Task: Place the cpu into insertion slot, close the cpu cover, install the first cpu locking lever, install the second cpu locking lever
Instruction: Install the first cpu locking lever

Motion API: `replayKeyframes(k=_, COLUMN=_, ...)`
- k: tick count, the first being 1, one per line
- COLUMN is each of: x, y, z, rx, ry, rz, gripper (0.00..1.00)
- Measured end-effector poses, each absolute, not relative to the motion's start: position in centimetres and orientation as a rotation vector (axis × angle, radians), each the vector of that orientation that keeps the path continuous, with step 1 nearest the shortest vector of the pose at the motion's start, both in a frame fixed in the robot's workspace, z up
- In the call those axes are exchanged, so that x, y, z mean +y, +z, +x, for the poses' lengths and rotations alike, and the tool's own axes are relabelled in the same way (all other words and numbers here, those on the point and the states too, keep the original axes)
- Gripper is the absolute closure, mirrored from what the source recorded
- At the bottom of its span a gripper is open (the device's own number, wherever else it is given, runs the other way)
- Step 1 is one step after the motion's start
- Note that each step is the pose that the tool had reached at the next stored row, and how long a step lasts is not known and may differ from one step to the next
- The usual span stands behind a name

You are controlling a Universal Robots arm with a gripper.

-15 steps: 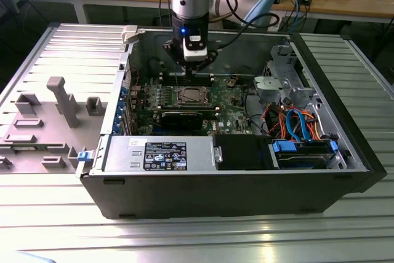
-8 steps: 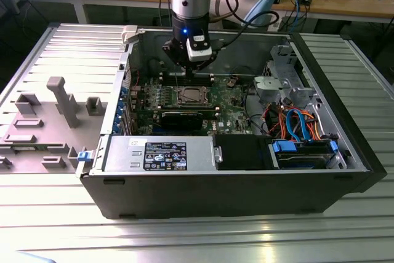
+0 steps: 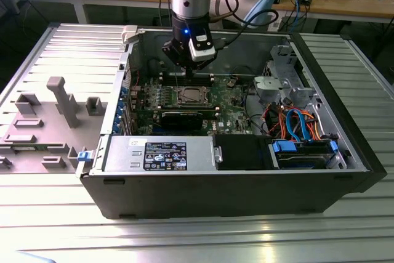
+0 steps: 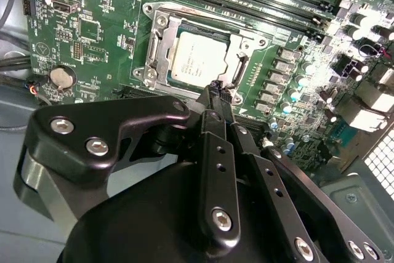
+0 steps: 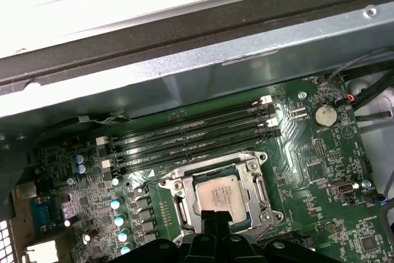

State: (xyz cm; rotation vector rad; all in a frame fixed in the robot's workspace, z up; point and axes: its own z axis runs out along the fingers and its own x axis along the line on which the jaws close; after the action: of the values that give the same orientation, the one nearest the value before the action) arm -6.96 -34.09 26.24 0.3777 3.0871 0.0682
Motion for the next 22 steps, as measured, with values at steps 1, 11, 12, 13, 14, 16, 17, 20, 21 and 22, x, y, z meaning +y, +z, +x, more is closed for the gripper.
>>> replayKeyframes(k=1, x=-34.09, y=26.24, z=-6.95, rx=3.087, ry=0.068, rz=0.377, gripper=0.89)
replayKeyframes(k=11, x=-34.09, y=26.24, z=-6.96, rx=3.087, ry=0.068, rz=0.377, gripper=0.89)
replayKeyframes(k=12, x=-34.09, y=26.24, z=-6.95, rx=3.087, ry=0.068, rz=0.377, gripper=0.89)
replayKeyframes(k=13, x=-34.09, y=26.24, z=-6.96, rx=3.087, ry=0.068, rz=0.375, gripper=0.89)
replayKeyframes(k=14, x=-34.09, y=26.24, z=-6.96, rx=3.088, ry=0.068, rz=0.368, gripper=0.89)
replayKeyframes(k=16, x=-34.09, y=26.24, z=-6.96, rx=3.091, ry=0.069, rz=0.345, gripper=0.89)
replayKeyframes(k=17, x=-34.09, y=26.24, z=-6.96, rx=3.094, ry=0.069, rz=0.322, gripper=0.89)
replayKeyframes(k=20, x=-34.09, y=26.23, z=-6.97, rx=3.102, ry=0.070, rz=0.246, gripper=0.89)
replayKeyframes(k=21, x=-34.10, y=26.22, z=-7.00, rx=3.104, ry=0.071, rz=0.222, gripper=0.89)
replayKeyframes(k=22, x=-34.10, y=26.23, z=-7.15, rx=3.105, ry=0.071, rz=0.218, gripper=0.89)
